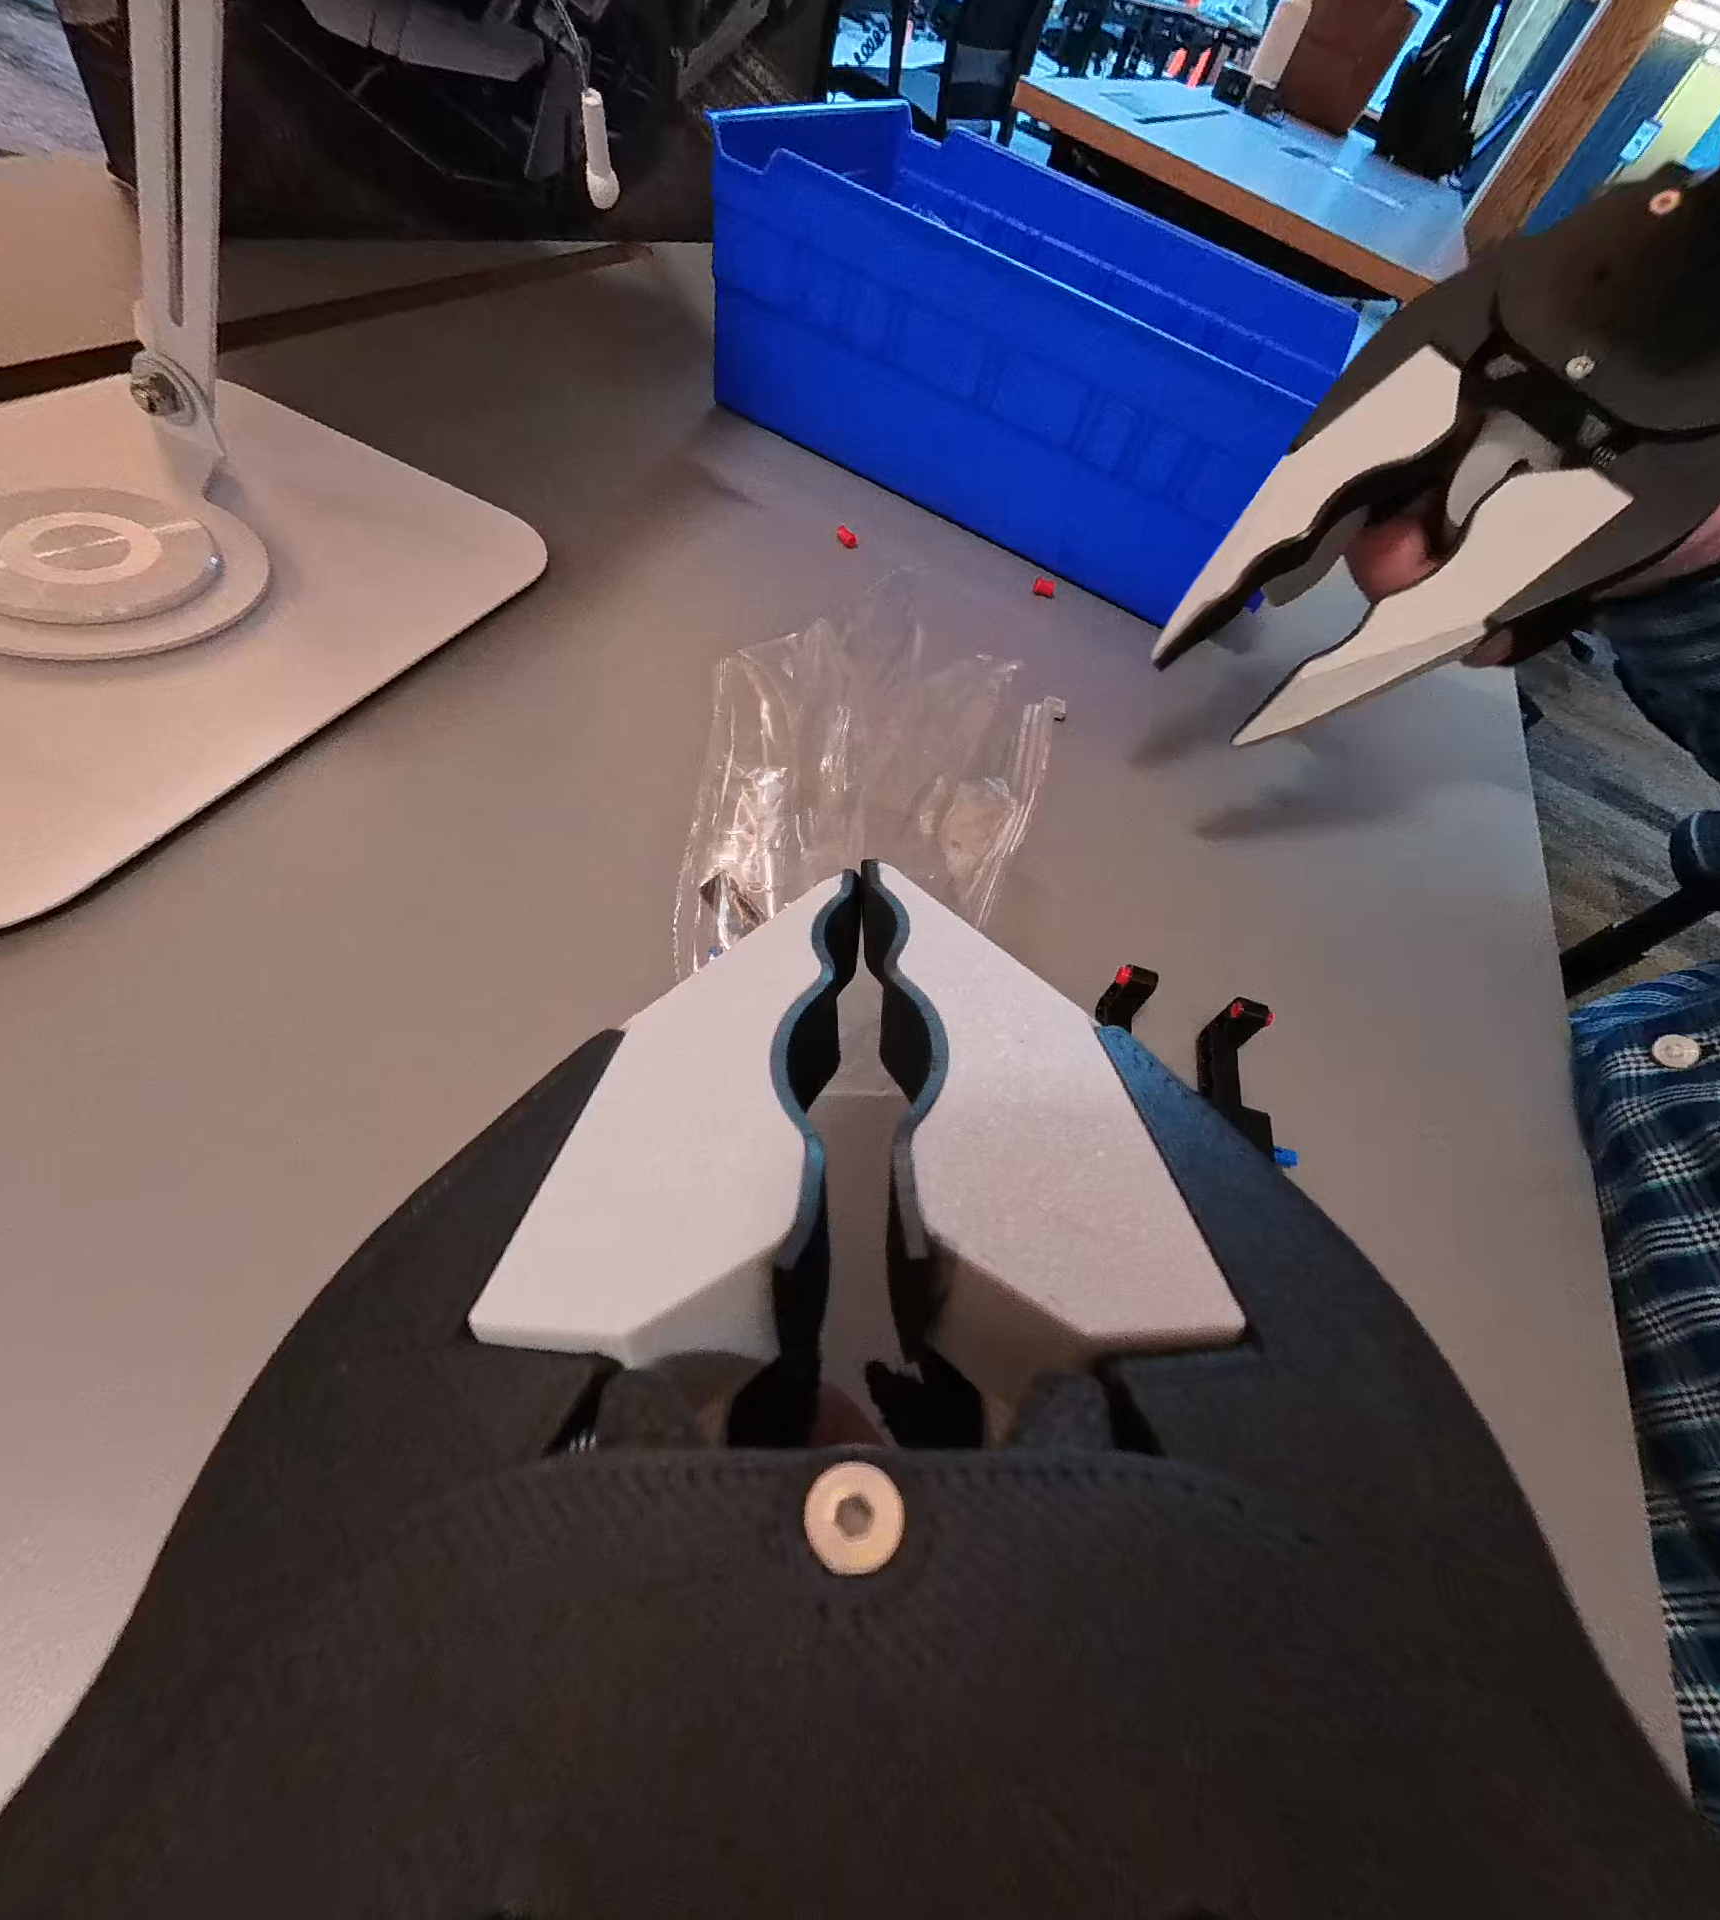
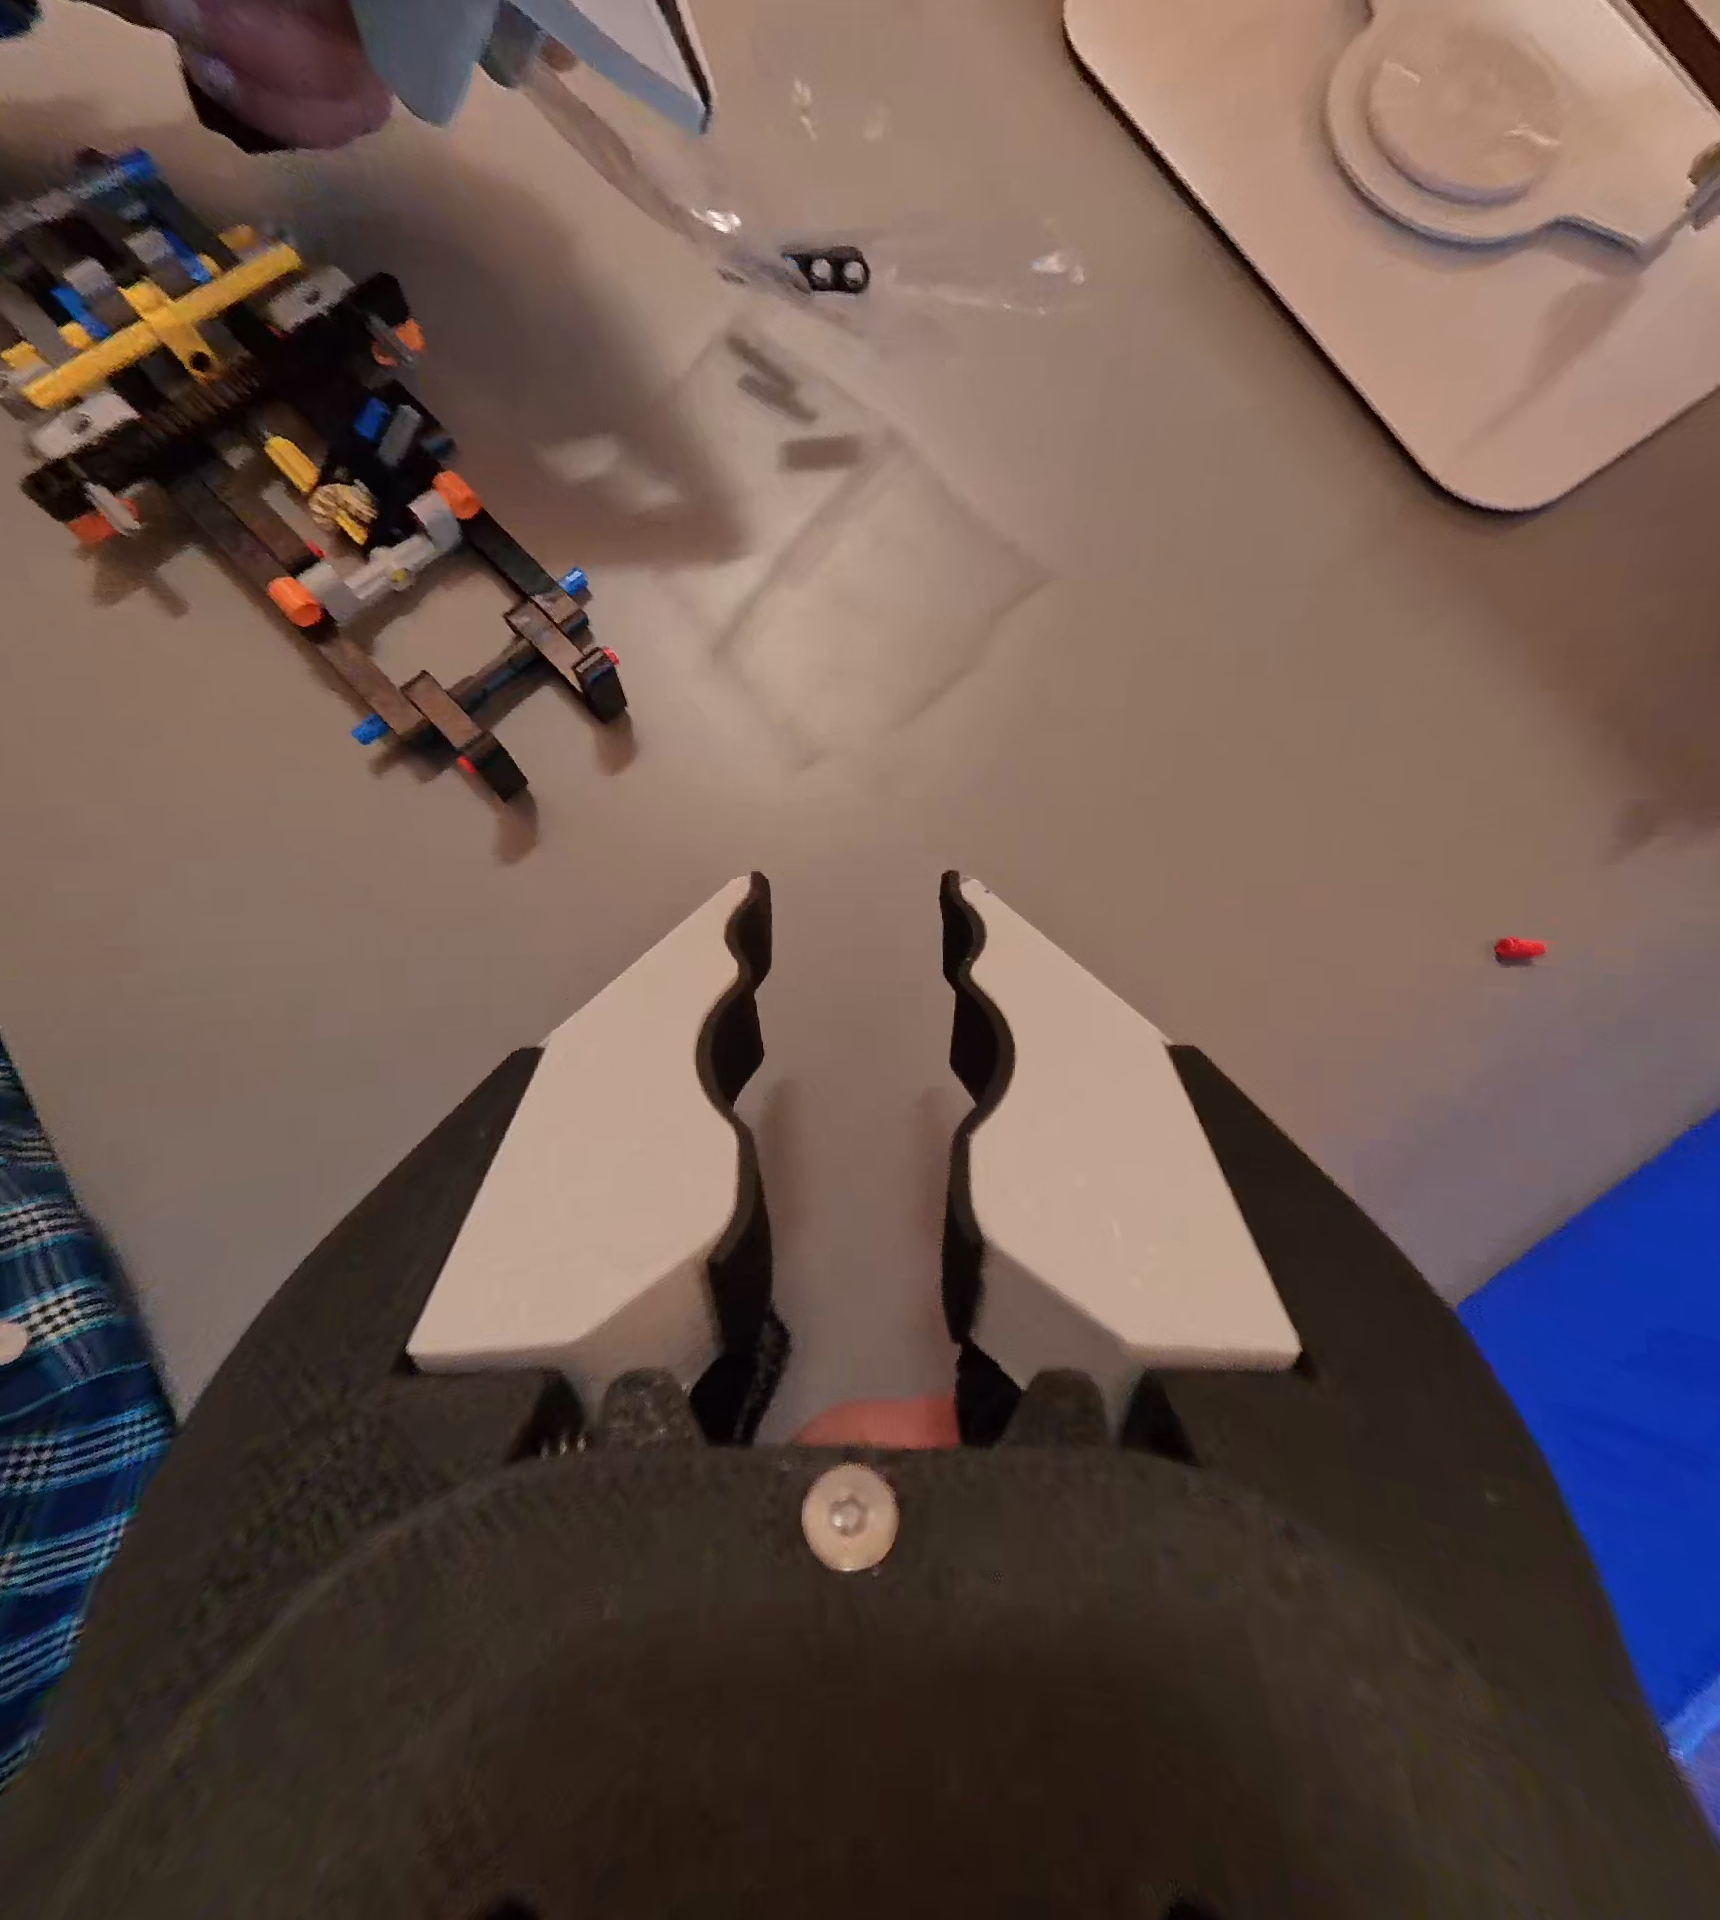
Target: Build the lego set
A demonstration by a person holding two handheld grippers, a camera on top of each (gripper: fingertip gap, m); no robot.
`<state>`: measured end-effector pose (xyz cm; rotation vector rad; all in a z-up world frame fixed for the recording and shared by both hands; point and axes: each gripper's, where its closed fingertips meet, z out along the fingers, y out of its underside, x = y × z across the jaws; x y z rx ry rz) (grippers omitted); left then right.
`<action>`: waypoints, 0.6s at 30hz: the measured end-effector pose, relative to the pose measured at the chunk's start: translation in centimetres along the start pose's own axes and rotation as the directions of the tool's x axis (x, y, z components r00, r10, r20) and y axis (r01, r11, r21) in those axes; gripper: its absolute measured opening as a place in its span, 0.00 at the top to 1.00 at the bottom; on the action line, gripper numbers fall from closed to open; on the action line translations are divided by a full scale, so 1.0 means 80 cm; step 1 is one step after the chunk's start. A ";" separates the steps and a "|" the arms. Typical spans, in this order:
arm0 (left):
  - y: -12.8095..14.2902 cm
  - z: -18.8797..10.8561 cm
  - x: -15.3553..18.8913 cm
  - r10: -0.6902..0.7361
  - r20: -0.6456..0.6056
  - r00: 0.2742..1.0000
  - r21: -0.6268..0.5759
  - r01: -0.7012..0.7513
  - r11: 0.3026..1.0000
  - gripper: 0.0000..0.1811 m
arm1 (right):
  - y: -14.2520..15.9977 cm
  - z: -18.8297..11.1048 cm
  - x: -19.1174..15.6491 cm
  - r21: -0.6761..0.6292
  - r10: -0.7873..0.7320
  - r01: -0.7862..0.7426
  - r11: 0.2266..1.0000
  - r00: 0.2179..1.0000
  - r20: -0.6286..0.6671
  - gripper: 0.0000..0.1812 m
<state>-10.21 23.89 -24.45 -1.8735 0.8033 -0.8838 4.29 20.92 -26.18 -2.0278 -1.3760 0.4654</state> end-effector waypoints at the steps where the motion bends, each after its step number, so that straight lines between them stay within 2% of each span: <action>1: 0.000 0.000 0.000 -0.002 -0.001 1.000 0.001 0.002 1.000 1.00 | 0.003 0.000 0.001 -0.004 0.004 -0.004 1.000 1.000 -0.011 0.83; 18: -0.002 -0.004 -0.001 -0.025 -0.004 1.000 0.018 0.025 1.000 1.00 | 0.023 0.001 -0.003 0.002 0.071 -0.071 0.997 0.995 -0.074 0.77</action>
